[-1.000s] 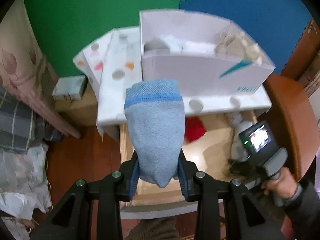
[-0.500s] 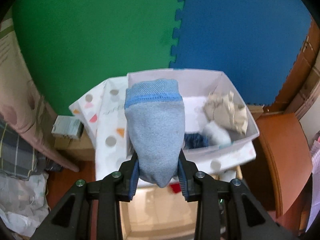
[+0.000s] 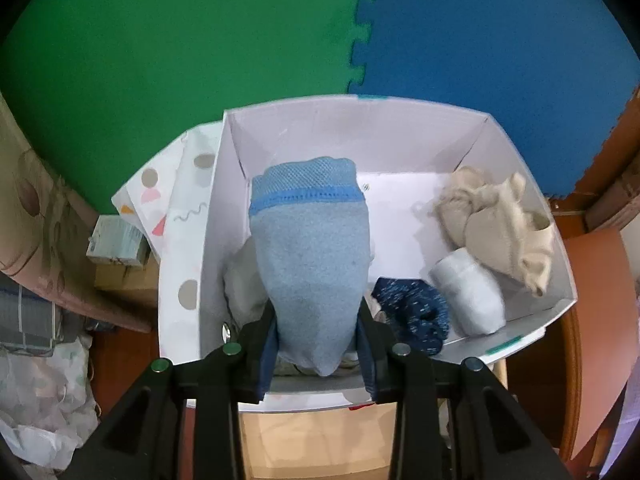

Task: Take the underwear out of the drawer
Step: 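Carry the light blue sock up over the white box with the left tool while the right tool holds, then open the left tool to drop the light blue sock into the box, then move the open left tool back down into the drawer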

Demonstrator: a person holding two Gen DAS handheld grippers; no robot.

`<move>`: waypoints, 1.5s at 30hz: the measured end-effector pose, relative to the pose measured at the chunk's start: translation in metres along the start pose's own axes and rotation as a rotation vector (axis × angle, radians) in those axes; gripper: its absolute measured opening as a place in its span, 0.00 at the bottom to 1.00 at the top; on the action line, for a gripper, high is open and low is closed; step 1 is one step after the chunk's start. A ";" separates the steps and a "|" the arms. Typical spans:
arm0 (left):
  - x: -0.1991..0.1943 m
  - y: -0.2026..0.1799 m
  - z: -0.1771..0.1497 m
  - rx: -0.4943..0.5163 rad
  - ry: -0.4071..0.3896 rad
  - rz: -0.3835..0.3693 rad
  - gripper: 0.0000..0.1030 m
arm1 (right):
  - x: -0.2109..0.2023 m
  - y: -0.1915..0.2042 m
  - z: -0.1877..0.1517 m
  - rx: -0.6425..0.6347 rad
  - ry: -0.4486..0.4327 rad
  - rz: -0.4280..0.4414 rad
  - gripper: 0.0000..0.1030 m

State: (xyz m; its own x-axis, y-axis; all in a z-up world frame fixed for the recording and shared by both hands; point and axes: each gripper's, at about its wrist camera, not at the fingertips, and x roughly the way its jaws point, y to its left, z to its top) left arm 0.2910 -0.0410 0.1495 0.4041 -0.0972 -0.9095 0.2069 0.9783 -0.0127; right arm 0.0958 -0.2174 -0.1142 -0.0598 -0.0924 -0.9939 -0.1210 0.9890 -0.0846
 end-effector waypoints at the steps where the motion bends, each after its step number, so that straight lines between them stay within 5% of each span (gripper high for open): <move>1: 0.002 0.000 -0.001 -0.004 0.004 0.004 0.36 | 0.001 -0.001 0.000 -0.001 0.000 0.002 0.56; 23: -0.033 0.008 -0.017 0.002 -0.050 0.016 0.53 | 0.001 0.001 -0.003 0.001 0.000 0.003 0.56; 36: -0.070 0.015 -0.090 0.128 -0.071 0.015 0.54 | 0.000 -0.001 -0.002 0.001 -0.002 0.004 0.56; 45: -0.013 0.027 -0.163 0.066 0.049 0.000 0.54 | 0.000 -0.001 0.000 0.000 0.003 0.000 0.56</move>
State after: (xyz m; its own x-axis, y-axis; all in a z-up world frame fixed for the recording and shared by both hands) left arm 0.1466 0.0169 0.0934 0.3601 -0.0861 -0.9289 0.2658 0.9639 0.0136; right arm 0.0961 -0.2186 -0.1138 -0.0624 -0.0926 -0.9937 -0.1213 0.9890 -0.0845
